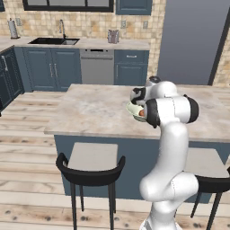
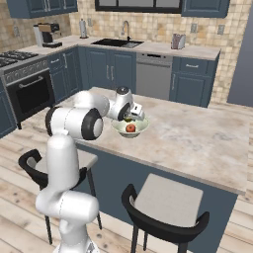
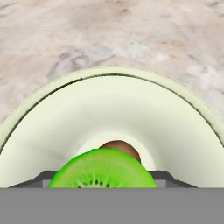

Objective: Retrieve the apple and kiwi from the fridge and place them into the bowl on the dining table.

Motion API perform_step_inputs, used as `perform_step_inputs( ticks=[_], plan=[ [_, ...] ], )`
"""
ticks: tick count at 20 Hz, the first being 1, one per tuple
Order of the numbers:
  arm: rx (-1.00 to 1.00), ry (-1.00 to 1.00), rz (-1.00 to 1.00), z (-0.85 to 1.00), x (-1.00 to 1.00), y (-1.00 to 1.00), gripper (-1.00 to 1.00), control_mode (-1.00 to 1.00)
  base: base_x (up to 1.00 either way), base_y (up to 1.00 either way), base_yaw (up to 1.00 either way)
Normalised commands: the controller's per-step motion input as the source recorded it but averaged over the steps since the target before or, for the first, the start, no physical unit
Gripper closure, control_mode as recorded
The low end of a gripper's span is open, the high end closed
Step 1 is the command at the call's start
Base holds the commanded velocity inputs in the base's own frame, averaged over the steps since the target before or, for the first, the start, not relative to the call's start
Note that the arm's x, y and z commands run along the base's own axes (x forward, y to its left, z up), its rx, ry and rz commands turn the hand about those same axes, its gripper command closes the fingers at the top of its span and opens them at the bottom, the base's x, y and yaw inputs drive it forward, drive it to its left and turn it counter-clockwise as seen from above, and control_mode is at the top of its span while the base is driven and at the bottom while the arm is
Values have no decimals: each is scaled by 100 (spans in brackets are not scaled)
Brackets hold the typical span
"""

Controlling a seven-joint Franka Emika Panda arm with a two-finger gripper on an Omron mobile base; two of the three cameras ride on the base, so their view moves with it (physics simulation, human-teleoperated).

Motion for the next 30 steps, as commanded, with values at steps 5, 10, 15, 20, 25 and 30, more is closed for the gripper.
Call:
perform_step_inputs(
  ticks=[5,10,15,20,25,30],
  plan=[
    [0,0,0,-21,25,-2,-100,-100,0,0,0],
    [0,0,0,-8,0,0,-100,-100,0,0,0],
    [0,-10,-1,27,-34,-4,-100,-100,0,0,0],
    [-1,-29,0,81,-76,-5,-100,-100,0,0,0],
    [-1,-43,0,69,-100,-5,-100,-100,0,0,0],
    [-1,-38,0,75,-100,-1,-100,-100,0,0,0]
  ],
)
